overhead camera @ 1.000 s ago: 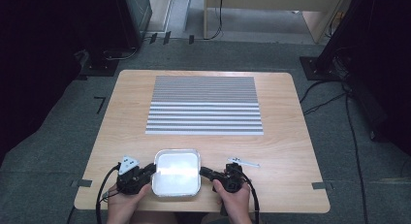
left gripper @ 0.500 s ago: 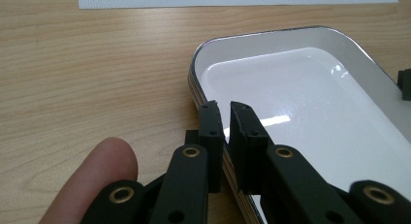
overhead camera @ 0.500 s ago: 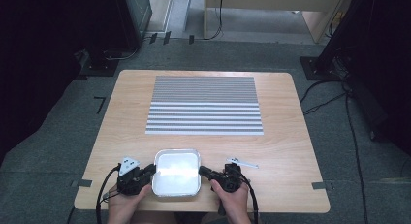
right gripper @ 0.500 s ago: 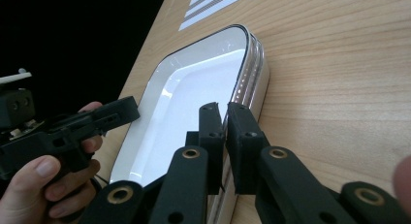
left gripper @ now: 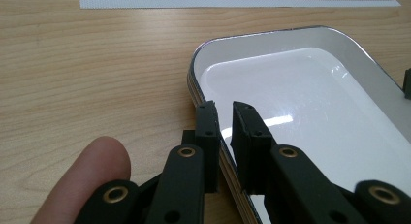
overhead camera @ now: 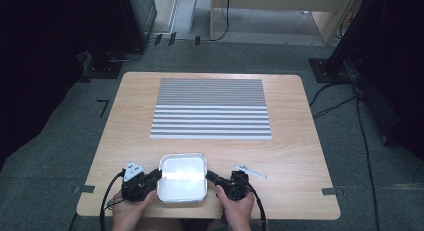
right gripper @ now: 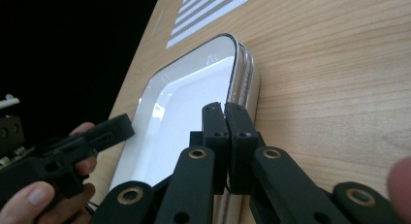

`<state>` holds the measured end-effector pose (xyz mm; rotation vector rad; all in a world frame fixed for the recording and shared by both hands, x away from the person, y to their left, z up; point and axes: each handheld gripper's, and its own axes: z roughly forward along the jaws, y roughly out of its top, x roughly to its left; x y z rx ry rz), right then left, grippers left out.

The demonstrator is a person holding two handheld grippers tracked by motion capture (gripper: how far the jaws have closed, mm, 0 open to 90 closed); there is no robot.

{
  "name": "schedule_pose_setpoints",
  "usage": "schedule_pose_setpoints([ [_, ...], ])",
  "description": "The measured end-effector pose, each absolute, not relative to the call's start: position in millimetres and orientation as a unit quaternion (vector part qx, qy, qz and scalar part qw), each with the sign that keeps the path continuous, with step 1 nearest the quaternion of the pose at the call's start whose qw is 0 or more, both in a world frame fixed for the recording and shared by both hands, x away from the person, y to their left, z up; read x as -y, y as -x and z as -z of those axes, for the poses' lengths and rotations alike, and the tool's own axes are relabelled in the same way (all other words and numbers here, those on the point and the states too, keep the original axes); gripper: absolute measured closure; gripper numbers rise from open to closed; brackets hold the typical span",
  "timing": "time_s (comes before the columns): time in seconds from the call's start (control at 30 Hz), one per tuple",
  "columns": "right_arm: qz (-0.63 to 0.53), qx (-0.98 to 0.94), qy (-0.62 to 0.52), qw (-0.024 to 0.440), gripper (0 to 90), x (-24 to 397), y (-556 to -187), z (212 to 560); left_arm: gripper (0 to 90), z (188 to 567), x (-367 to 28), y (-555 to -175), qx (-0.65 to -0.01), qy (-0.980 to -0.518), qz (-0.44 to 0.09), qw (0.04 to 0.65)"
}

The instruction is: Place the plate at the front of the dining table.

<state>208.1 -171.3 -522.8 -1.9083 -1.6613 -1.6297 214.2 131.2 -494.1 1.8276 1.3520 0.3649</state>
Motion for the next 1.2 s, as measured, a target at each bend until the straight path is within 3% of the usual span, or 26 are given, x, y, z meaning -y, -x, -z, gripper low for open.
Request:
schedule_pose_setpoints([
  [0.23,0.556,0.541,0.629,0.058,90.0,176,-206,514,75.0,492,-135,-215,-0.543,-0.717,-0.143,0.414],
  [0.53,0.553,0.545,0.626,0.071,87.6,173,-210,521,80.9,492,-133,-214,-0.537,-0.722,-0.144,0.412],
  [0.6,0.554,0.536,0.631,0.087,83.8,174,-212,521,81.0,491,-134,-214,-0.538,-0.721,-0.14,0.414],
  [0.63,0.552,0.529,0.634,0.118,82.2,173,-216,523,81.0,492,-134,-213,-0.538,-0.721,-0.141,0.413],
  [0.73,0.556,0.523,0.634,0.124,82.0,172,-217,524,80.7,492,-134,-213,-0.54,-0.721,-0.139,0.411],
  [1.2,0.563,0.519,0.63,0.126,78.0,177,-217,532,79.5,494,-147,-220,-0.561,-0.698,-0.072,0.439],
])
